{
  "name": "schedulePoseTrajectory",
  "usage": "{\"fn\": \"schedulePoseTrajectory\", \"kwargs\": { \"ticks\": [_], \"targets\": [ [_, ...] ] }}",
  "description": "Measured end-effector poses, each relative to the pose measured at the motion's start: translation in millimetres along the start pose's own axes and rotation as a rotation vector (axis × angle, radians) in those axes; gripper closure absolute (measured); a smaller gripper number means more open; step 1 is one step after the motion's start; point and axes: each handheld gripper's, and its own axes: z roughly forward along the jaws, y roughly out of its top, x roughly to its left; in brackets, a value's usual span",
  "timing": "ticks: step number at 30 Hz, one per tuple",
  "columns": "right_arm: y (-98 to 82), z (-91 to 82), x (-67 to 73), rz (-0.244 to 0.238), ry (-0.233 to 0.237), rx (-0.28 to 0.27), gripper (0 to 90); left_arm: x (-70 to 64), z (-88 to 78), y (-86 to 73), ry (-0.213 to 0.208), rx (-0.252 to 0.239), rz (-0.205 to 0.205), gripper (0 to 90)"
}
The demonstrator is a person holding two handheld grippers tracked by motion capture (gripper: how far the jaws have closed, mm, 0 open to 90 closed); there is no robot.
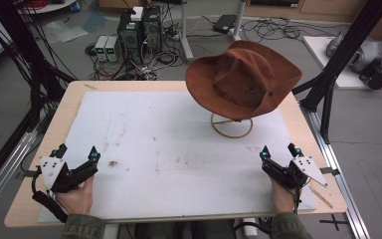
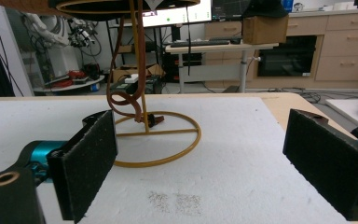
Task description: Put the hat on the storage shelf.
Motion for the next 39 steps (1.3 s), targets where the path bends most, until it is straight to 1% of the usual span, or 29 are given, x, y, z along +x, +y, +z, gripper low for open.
{"fn": "schedulePoseTrajectory", "kwargs": {
  "ticks": [3, 6, 12, 18, 19, 22, 32, 39],
  "targets": [
    [-0.1, -0.2, -0.5, 0.0, -0.004, 0.0, 9.3, 0.1, 0.3, -1.2, 0.006, 0.004, -0.003, 8.2],
    [0.3, -0.5, -0.3, 0.0, -0.005, 0.001, 9.2, 0.2, 0.1, -1.6, 0.004, 0.006, 0.002, 8.2],
    [0.5, 0.0, 0.3, 0.0, -0.003, 0.002, 9.3, 1.7, -1.0, -2.4, 0.002, 0.014, -0.005, 8.2],
    [1.6, 1.6, 1.6, 0.013, -0.007, 0.001, 9.3, 5.4, -8.4, -2.8, 0.005, 0.015, -0.004, 8.1],
    [1.6, 1.1, 2.7, 0.02, -0.006, 0.004, 9.3, 6.3, -9.7, -2.8, 0.006, 0.012, -0.01, 8.2],
    [2.3, 0.5, 4.2, 0.018, -0.004, 0.0, 9.3, 8.7, -10.9, -3.5, 0.008, 0.016, -0.017, 8.2],
    [2.1, 1.1, 3.5, 0.013, -0.002, 0.004, 9.2, 12.1, -11.2, -5.0, 0.013, 0.024, -0.027, 8.2],
    [1.7, 1.7, 2.6, 0.01, 0.003, 0.007, 9.3, 11.5, -9.8, -5.9, 0.003, 0.035, -0.026, 8.7]
  ]
}}
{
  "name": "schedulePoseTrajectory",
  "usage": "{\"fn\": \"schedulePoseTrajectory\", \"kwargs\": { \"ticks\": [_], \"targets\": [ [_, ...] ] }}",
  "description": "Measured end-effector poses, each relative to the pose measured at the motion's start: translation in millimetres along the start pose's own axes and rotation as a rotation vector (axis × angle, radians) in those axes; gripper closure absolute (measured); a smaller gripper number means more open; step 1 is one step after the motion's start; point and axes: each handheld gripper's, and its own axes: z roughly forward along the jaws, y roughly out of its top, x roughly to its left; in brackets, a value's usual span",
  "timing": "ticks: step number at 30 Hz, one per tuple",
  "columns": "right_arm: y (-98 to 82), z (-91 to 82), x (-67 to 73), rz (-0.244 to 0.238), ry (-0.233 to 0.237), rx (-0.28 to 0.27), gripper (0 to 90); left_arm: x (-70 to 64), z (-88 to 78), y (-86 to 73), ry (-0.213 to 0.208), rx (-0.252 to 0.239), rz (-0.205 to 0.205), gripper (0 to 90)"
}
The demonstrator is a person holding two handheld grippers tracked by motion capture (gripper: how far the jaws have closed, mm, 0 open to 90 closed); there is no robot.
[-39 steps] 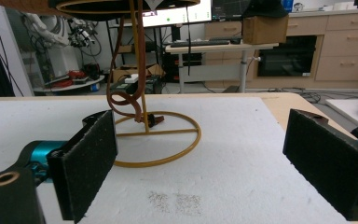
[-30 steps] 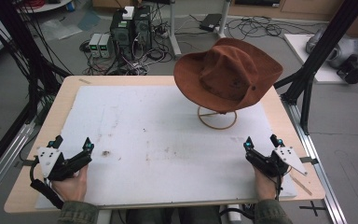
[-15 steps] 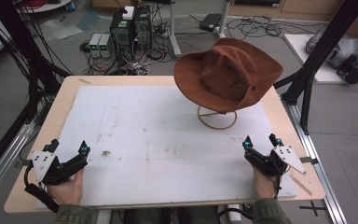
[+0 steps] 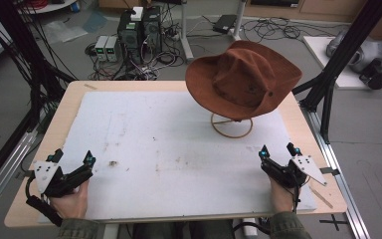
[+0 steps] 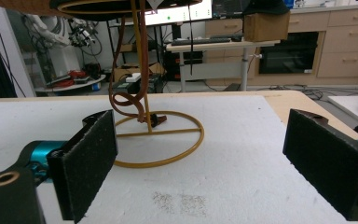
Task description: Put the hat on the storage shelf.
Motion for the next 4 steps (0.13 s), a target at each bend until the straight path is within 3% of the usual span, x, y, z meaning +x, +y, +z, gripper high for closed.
{"fn": "schedulePoseTrajectory", "kwargs": {
  "ticks": [4],
  "targets": [
    [-0.3, -0.1, -0.3, 0.002, 0.002, 0.002, 9.3, -1.2, 1.5, -0.2, -0.005, 0.0, -0.001, 8.7]
  ]
}}
